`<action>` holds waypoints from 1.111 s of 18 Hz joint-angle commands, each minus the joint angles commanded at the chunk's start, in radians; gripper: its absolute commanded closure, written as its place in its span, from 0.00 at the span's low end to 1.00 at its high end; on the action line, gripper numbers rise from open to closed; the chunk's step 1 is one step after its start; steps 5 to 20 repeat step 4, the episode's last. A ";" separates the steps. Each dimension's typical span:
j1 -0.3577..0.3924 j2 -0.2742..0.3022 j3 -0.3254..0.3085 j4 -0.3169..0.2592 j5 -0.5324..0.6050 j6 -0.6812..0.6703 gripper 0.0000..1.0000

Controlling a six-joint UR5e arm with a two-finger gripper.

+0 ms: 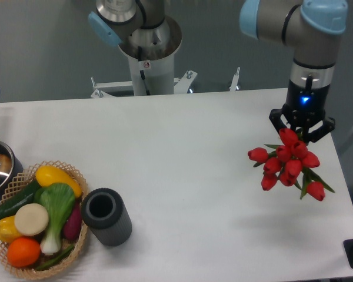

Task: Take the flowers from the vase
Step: 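Carry the held tulips away from the vase and hold them up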

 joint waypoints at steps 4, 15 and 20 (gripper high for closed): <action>-0.018 -0.008 -0.003 -0.034 0.095 0.005 1.00; -0.018 -0.008 -0.003 -0.034 0.095 0.005 1.00; -0.018 -0.008 -0.003 -0.034 0.095 0.005 1.00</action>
